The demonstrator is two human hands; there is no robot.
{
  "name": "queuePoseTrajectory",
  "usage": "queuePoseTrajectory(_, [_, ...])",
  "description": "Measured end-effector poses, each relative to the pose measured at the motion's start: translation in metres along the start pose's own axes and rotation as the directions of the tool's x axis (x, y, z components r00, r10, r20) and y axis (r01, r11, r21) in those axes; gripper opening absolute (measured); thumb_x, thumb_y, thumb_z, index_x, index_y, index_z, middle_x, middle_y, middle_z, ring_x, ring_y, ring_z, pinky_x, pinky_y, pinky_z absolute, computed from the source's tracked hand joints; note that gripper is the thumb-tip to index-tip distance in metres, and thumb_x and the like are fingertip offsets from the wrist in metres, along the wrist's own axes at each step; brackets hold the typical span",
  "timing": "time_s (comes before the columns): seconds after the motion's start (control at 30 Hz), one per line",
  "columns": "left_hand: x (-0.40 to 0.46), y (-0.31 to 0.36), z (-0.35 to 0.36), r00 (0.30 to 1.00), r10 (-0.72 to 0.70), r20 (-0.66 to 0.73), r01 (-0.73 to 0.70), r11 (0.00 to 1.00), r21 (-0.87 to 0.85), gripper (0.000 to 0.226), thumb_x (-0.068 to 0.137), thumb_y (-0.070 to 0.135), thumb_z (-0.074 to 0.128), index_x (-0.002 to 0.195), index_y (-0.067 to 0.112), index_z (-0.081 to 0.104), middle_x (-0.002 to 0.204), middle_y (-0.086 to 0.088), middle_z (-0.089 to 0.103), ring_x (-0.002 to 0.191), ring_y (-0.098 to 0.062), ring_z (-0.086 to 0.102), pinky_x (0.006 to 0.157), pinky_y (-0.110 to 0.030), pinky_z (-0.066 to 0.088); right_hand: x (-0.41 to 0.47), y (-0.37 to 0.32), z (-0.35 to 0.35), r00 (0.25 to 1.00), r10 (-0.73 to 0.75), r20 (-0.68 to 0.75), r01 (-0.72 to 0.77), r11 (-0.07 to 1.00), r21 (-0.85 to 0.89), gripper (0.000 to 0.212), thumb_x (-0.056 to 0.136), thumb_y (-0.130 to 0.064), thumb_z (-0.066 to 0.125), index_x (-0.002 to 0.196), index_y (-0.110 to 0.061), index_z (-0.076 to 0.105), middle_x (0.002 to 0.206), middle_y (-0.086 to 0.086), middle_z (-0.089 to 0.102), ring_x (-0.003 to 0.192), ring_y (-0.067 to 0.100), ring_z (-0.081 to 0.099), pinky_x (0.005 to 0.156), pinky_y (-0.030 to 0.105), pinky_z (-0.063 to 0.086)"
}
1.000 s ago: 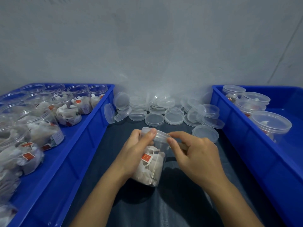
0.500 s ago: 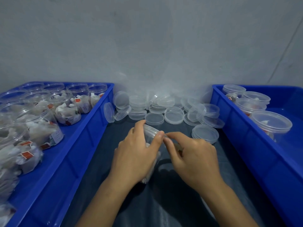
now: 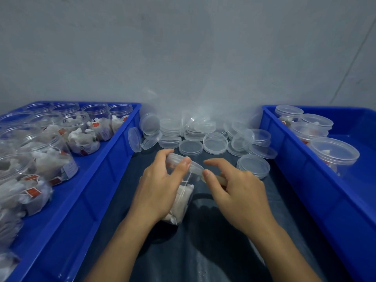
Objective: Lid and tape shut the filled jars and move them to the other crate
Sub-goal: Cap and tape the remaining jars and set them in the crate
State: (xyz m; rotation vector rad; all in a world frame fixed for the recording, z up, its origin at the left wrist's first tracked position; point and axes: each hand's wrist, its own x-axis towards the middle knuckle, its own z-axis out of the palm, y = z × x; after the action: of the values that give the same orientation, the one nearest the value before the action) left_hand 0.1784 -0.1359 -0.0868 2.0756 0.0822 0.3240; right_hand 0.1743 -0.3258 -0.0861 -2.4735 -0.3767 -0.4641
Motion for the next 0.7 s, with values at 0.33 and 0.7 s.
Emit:
queuePoseTrajectory(0.33, [-0.0021,0.0002,0.0033,1.0,-0.003,-0.01,0.002,0.997,-0.076,0.072,0.08,0.079,0.05,0.138,0.037,0.055,0.115,0.017,0.067,0.105,-0.001,0.064,0.091,-0.031,0.051,0.0004,-0.0025,0.0075,0.992,0.052,-0.113,-0.057,0.997,-0.044,0.037,0.095,-0.067,0.042,0.122,-0.048,0.059,0.069,-0.011,0.07,0.08,0.02,0.071,0.074,0.041,0.055])
queuePoseTrajectory(0.7, [-0.0062,0.0054,0.0072,0.999,-0.006,-0.033,0.008,0.998,0.06,0.103,0.056,0.092,0.061,0.142,0.04,0.037,0.12,0.024,0.057,0.115,-0.005,0.06,0.094,-0.033,0.051,-0.0077,-0.0065,0.0091,0.987,-0.024,-0.162,-0.001,0.988,-0.153,0.04,0.096,-0.061,0.036,0.121,-0.041,0.059,0.07,-0.005,0.071,0.072,0.029,0.07,0.062,0.04,0.051])
